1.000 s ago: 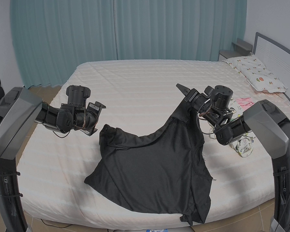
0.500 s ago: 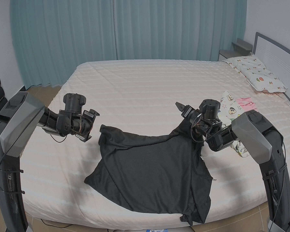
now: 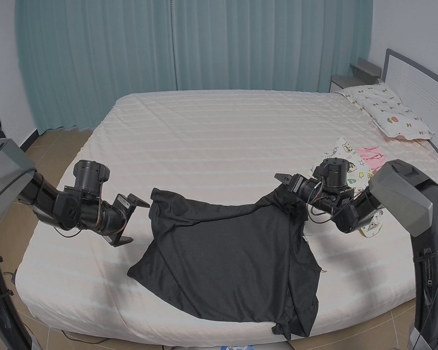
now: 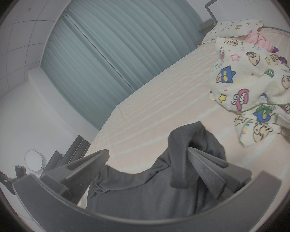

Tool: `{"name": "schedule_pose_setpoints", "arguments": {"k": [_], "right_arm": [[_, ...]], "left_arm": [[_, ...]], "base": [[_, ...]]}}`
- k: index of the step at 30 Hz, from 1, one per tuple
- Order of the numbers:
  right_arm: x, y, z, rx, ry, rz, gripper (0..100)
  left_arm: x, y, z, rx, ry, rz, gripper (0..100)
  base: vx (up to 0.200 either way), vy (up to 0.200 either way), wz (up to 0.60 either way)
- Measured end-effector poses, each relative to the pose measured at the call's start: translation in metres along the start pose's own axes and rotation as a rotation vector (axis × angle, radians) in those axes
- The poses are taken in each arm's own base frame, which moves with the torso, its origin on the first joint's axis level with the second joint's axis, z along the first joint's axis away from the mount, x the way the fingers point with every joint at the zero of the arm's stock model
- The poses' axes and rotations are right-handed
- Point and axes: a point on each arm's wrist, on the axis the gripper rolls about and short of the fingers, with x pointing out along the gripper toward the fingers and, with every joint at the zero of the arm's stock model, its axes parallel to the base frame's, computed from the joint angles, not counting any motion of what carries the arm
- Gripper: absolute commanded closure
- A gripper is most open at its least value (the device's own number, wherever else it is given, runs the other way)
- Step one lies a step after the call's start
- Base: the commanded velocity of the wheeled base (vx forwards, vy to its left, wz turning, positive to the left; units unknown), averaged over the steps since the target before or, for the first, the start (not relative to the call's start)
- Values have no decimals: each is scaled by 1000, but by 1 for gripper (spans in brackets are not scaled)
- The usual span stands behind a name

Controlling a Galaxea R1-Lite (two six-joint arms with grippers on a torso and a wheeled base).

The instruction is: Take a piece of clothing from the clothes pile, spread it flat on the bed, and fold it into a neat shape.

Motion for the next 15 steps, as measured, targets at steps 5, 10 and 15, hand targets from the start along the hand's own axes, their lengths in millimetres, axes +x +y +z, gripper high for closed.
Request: {"name": "schedule_pose_setpoints", "arguments": {"k": [5,10,15], "right_arm": [[-25,-16,-3,19,34,-48,0],[-53,-31,-16,35,62,-86,0],[-77,-41,-31,46,91,-115,0]], "left_arm": [[-18,9,-11,4,23,-6,0],[-27,19,-19,1,32,8,0],[-30,30,-26,-6,41,42,0]], "base": [[0,0,0],[0,0,0],[0,0,0]]}}
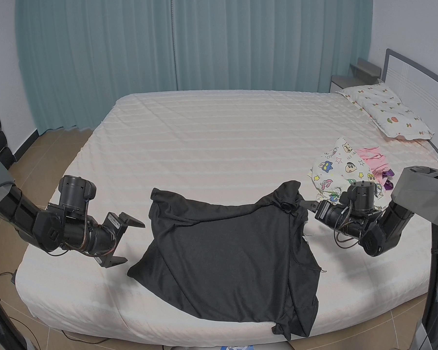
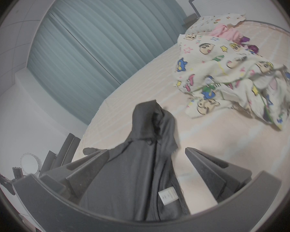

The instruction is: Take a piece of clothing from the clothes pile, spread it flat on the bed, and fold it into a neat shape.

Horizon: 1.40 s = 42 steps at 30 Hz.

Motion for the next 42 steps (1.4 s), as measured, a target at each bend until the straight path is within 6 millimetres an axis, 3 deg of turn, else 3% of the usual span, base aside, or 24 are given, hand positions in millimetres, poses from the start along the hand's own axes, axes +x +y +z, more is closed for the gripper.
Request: {"name": "schedule_pose_setpoints", "arguments": {"k": [10,18,42], "right_arm": [[-33,-12,-18,23,42,-42,0],[-52,-14,-26,30,66,-57,0],[-56,-4,-36,98,76,-25,0]], "left_arm": [[9,19,-13,31,-69,4,0],[29,33,-34,106,-173,59,0],[52,50,-42,122,-180,156,0]], "base": [[0,0,0],[0,0,0],[0,0,0]]}}
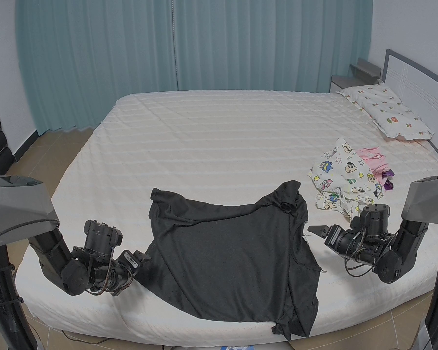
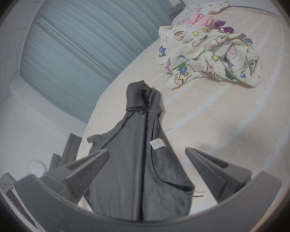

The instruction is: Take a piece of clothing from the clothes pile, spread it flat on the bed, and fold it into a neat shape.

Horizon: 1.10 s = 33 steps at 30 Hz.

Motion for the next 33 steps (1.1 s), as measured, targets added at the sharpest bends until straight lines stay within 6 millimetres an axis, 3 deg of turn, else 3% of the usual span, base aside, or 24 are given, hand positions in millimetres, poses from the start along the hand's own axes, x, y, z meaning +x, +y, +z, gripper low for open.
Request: {"name": "schedule_pose_setpoints", "arguments": {"k": [15,16,25,33], "right_arm": [[2,4,-3,-10,6,11,0],[2,5,-3,-11,5,14,0],[6,4,-7,-14,16,11,0],[12,2,-7,-15,16,10,0]], "left_arm": [[21,-10,-5,36,-75,40,0],[22,-11,-6,37,-75,40,100],[26,-9,-7,55,-69,54,100],[13,11,-17,148,-23,134,100]], "base": [[0,0,0],[0,0,0],[0,0,0],[0,0,0]]}}
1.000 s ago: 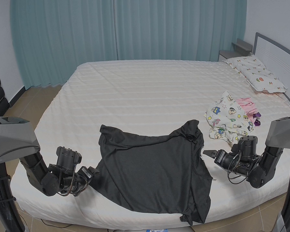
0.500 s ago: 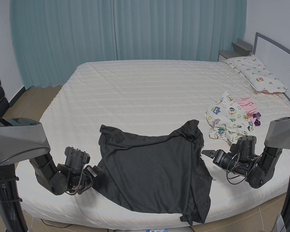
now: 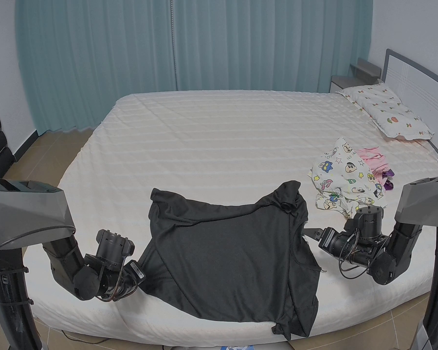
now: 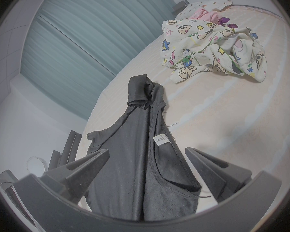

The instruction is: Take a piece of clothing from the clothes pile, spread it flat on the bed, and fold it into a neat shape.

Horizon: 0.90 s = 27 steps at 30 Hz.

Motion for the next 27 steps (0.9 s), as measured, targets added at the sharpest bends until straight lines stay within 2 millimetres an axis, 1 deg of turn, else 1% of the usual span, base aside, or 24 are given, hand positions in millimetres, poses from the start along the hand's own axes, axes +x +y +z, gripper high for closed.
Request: {"name": "schedule_pose_setpoints", "arguments": {"k": [5,10,19,27], "right_arm": [[7,0,2,-1,-6,1,0],[21,-1,5,-4,-14,3,0],[58,-1,17,0,2,-23,0],[96,4,40,5,-5,-69,0]], "left_arm": [[-9,12,-7,58,65,90,100],[-18,19,-11,100,118,159,100],[-28,24,-11,156,164,203,100],[-31,27,-12,176,188,228,100]], "base": [[0,0,0],[0,0,0],[0,0,0],[0,0,0]]}}
